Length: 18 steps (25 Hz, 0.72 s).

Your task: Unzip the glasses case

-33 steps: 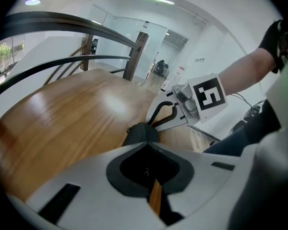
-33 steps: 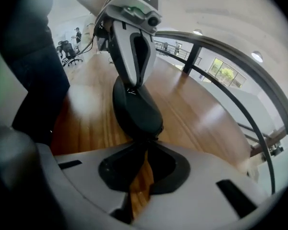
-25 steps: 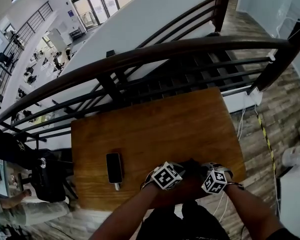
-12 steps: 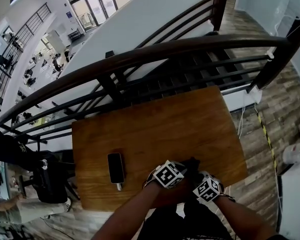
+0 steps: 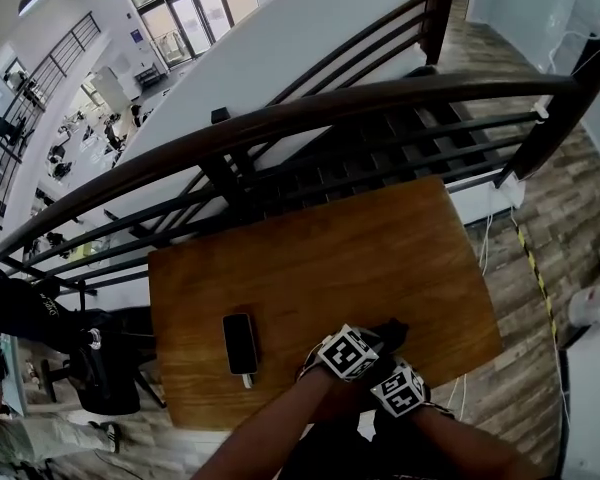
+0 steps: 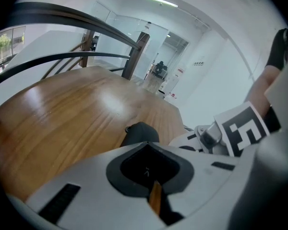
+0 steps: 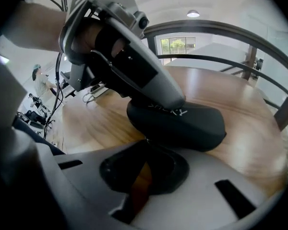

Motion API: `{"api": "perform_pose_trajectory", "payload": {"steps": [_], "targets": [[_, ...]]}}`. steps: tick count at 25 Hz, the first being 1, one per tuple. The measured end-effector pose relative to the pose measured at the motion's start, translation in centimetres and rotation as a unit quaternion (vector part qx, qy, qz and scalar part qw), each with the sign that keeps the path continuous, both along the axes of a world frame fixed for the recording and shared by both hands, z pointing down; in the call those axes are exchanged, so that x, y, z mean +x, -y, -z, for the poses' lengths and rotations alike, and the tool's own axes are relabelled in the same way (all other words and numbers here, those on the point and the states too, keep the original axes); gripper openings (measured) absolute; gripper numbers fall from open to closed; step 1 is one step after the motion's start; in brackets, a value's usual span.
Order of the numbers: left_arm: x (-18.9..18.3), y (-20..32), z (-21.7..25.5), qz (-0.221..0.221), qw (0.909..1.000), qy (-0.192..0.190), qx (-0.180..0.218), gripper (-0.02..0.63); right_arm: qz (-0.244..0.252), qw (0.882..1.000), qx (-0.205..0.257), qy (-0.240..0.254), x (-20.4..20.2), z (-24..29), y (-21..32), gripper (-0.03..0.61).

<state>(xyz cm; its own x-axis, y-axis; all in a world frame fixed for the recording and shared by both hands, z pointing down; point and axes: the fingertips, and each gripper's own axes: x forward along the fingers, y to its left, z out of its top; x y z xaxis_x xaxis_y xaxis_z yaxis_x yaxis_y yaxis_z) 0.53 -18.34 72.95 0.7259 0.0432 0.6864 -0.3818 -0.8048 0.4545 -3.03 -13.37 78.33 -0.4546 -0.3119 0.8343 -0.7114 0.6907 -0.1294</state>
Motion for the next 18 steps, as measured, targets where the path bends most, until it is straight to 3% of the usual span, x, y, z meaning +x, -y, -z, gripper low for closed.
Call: {"api": "perform_pose_trajectory", "payload": {"steps": [3,7,18], "targets": [[0.0,0.1,0.1,-0.001,1.0000,0.000,0.003,0.005,-0.015,1.000,0.003,-0.008,-0.5,0.0,0.1,0.002],[0.0,0.2,0.1,-0.001,1.0000,-0.002,0.001,0.005,0.000,1.000,-0.001,0.002,-2.1,0.2,-0.2,0.002],[0.2,0.1,0.3,-0.001,1.0000,-0.004,-0.004,0.005,-0.077,0.997,0.006,0.027,-4.7,0.1,-0.1,0.002]]}}
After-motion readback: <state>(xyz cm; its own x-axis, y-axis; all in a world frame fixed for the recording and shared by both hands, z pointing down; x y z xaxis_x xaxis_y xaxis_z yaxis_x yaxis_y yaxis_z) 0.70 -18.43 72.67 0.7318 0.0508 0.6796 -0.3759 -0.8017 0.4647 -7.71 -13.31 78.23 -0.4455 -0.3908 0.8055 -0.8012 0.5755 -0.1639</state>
